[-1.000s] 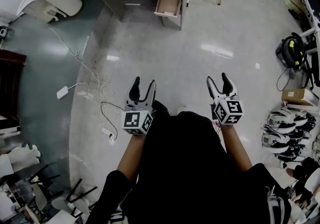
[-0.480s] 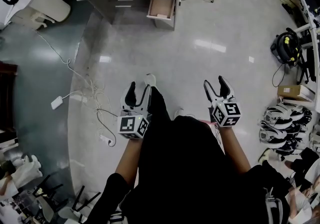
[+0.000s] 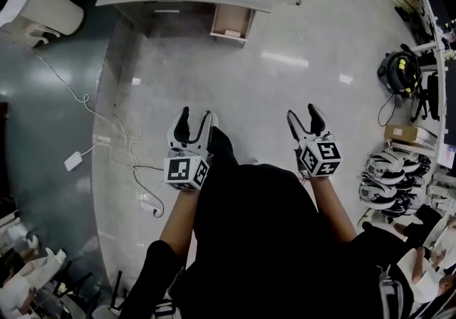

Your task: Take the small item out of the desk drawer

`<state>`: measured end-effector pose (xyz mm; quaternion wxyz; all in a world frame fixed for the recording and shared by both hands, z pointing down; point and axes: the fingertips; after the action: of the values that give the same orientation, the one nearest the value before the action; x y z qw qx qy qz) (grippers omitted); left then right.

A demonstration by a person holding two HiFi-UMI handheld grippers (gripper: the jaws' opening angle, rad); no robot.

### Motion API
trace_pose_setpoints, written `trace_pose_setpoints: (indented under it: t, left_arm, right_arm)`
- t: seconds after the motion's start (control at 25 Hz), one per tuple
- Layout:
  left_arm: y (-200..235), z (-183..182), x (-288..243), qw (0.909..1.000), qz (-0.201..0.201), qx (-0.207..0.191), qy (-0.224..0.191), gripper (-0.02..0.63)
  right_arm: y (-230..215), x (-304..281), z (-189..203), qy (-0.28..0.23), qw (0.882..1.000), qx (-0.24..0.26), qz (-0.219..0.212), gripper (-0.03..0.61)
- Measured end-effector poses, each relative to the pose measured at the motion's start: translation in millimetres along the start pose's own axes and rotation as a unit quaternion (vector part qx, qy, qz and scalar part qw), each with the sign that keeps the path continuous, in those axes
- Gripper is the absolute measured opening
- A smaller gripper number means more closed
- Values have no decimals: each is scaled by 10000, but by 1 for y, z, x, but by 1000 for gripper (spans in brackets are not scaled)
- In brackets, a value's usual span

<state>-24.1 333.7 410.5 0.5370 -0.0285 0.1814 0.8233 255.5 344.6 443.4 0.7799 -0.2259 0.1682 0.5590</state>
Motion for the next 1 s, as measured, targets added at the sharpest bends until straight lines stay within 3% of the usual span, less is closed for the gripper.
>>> trace_pose_setpoints:
  t: [0.44,1.0]
  left_arm:
    - [99,-83,-81,9993,253,15,-262,227]
    - [192,-104,-126,9990,386,134,-188,227]
  right_arm:
    - [61,-130,-91,-12,9999,45,-119,273]
    - [111,-225,-128,139,9997,131,-133,273]
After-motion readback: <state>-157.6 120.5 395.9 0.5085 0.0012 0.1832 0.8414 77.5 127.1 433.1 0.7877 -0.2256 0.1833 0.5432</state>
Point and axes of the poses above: the fingertips, and each gripper's own axes: x backward along the fingers, y to its left, z out of its underside, and after that the axes turned 1 degree about -x, right-handed
